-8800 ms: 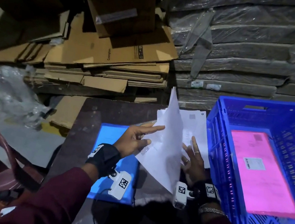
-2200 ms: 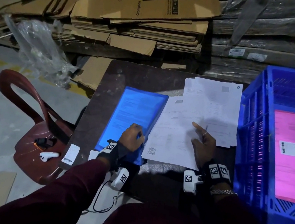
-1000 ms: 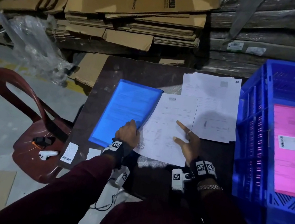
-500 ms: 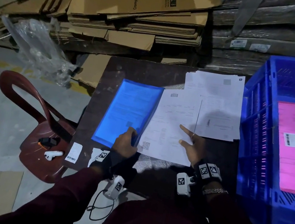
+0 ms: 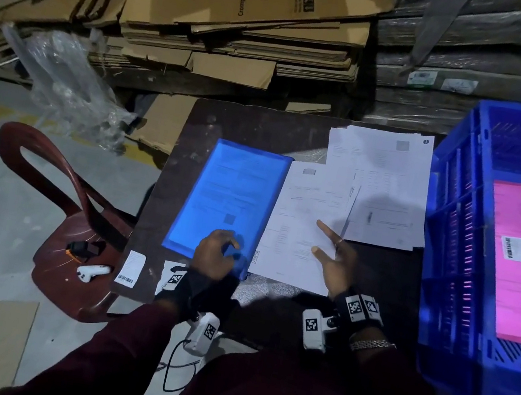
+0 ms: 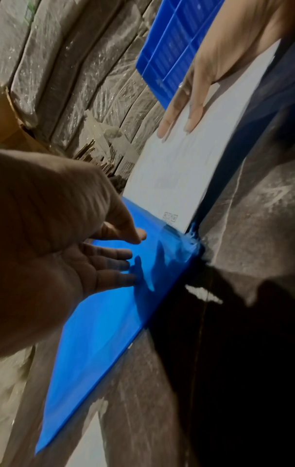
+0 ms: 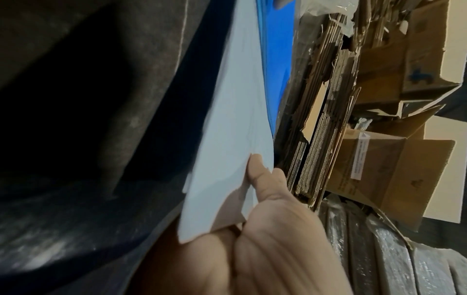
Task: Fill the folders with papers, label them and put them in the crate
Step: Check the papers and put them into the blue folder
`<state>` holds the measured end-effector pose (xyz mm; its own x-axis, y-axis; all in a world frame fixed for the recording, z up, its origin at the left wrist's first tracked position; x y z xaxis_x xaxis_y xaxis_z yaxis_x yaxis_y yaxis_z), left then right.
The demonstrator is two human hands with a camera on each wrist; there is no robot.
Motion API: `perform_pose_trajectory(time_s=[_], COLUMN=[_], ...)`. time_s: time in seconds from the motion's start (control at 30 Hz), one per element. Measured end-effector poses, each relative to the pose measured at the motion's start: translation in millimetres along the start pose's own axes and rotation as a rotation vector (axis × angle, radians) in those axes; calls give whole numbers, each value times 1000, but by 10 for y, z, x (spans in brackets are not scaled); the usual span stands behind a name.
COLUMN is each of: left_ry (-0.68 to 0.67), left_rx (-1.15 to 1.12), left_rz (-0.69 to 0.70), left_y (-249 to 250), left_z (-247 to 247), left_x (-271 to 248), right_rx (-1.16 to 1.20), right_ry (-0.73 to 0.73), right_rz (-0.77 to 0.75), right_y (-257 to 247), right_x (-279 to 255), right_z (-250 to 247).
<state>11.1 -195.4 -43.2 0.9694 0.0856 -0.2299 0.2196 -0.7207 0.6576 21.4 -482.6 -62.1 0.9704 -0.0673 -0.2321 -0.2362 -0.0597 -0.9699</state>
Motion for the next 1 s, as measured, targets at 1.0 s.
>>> perform_pose_trajectory(time_s=[1.0], left_ry=[-186], left_rx=[1], left_rz=[-106], left_y=[-682], left_z=[-787], left_x=[604], right_rx=[-585], right_ry=[76], right_rz=[35], right_y=[37], right_x=[34], right_z=[759])
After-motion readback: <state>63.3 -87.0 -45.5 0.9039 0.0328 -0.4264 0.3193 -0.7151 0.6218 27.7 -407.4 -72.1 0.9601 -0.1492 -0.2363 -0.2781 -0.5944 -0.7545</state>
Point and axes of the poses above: each hand's wrist, its own x-axis towards the middle knuckle, its own z-axis out of the palm, y = z × x, the point moved 9 cm from there along x, towards the middle knuckle, and after that the axes turned 7 degrees about -x, right-handed, at the moved point
